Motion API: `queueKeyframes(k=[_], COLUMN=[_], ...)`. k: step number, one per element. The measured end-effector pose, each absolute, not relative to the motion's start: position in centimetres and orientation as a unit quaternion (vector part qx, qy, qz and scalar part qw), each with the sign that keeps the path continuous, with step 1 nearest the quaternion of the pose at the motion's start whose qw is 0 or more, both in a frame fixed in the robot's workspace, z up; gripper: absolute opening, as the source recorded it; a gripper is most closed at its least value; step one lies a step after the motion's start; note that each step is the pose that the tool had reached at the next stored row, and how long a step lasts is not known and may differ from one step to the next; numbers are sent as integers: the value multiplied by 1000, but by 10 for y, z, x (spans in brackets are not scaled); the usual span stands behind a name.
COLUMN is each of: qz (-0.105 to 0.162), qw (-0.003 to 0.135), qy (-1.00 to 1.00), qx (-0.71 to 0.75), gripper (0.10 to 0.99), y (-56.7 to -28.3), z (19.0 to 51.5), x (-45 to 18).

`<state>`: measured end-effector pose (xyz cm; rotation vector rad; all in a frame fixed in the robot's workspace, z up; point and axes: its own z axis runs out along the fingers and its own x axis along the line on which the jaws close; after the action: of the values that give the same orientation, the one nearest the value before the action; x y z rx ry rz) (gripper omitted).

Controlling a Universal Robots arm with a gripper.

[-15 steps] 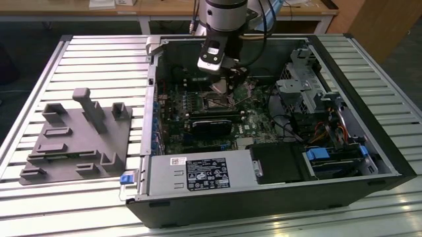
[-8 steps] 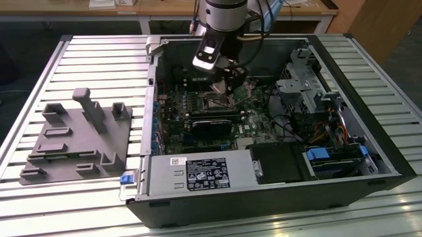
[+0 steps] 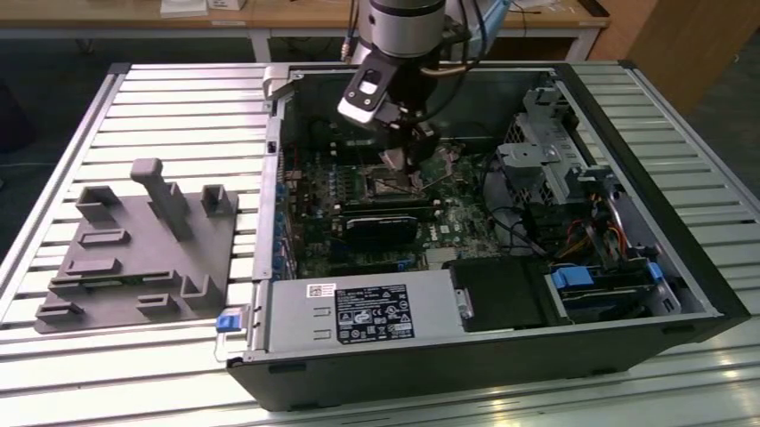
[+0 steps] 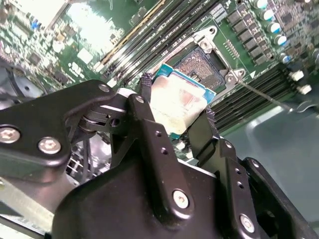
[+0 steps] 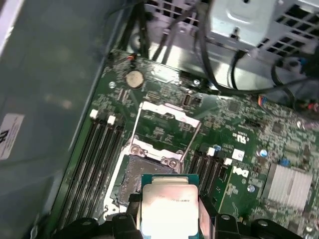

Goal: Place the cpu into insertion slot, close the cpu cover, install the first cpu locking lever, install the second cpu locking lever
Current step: 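Place the cpu into insertion slot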

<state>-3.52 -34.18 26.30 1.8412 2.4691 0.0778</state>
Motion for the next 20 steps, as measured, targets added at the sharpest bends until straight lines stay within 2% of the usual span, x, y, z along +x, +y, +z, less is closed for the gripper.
queueKeyframes(k=[20], qz=[20], qw=[34], qy=[702], qx=[711], gripper=[541], y=[-342], z=[259], x=[-35])
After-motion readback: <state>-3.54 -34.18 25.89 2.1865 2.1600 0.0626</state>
